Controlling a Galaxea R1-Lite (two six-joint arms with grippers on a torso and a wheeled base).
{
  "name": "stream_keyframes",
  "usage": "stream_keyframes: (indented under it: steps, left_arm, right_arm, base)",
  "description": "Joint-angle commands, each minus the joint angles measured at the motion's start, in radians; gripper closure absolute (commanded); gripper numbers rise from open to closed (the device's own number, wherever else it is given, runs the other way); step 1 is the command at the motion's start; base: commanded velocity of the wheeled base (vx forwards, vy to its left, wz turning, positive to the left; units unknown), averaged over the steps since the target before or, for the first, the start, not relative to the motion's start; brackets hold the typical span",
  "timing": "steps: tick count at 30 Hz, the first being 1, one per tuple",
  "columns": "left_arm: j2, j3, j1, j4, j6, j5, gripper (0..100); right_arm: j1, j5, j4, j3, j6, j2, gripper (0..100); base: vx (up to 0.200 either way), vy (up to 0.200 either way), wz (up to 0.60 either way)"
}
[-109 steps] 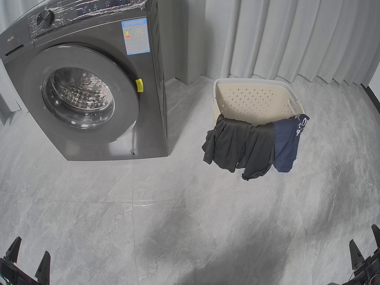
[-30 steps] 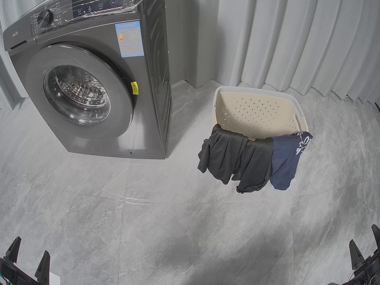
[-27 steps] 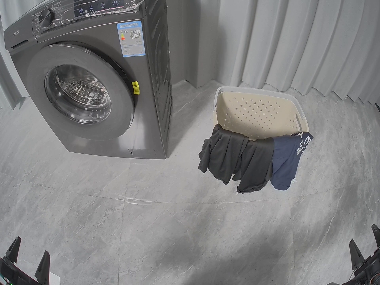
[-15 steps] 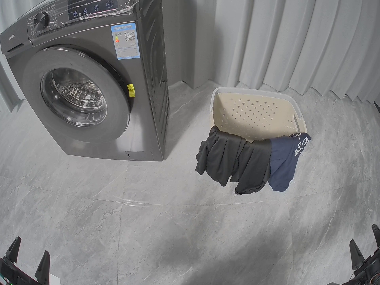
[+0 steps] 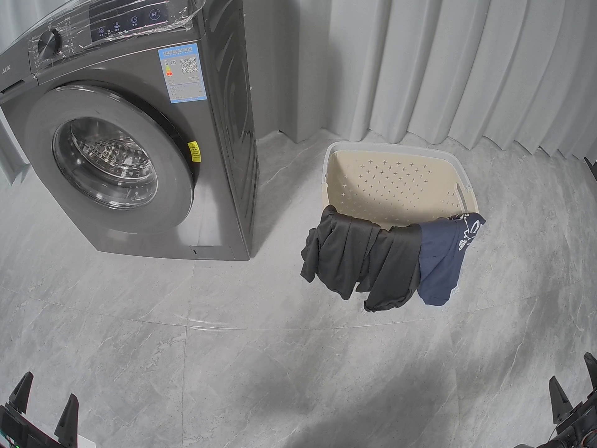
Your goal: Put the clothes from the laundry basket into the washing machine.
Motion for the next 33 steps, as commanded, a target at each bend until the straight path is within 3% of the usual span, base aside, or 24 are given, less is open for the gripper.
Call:
stream_keyframes:
  steps: [1, 10, 13, 25, 33]
  left_arm:
    - [-0.017, 0.018, 0.000, 0.000, 0.000, -0.001, 0]
    - [-0.017, 0.018, 0.000, 0.000, 0.000, 0.001, 0]
    - [-0.015, 0.018, 0.000, 0.000, 0.000, 0.001, 0]
    - [-0.017, 0.018, 0.000, 0.000, 0.000, 0.001, 0]
    - [-0.017, 0.018, 0.000, 0.000, 0.000, 0.001, 0]
  right_arm:
    - [0.000, 0.000, 0.000, 0.018, 0.000, -0.007, 0]
    - [0.000, 0.000, 0.000, 0.018, 0.000, -0.007, 0]
    - [0.000, 0.000, 0.000, 0.018, 0.000, -0.007, 0]
    - [0.002, 0.000, 0.000, 0.018, 0.000, -0.007, 0]
    - [0.000, 0.000, 0.000, 0.018, 0.000, -0.007, 0]
  base:
    - [0.200, 0.000, 0.00]
    - [0.200, -0.200, 0.00]
    - [0.000, -0.200, 0.00]
    - [0.000, 0.000, 0.00]
    - [0.000, -0.200, 0.00]
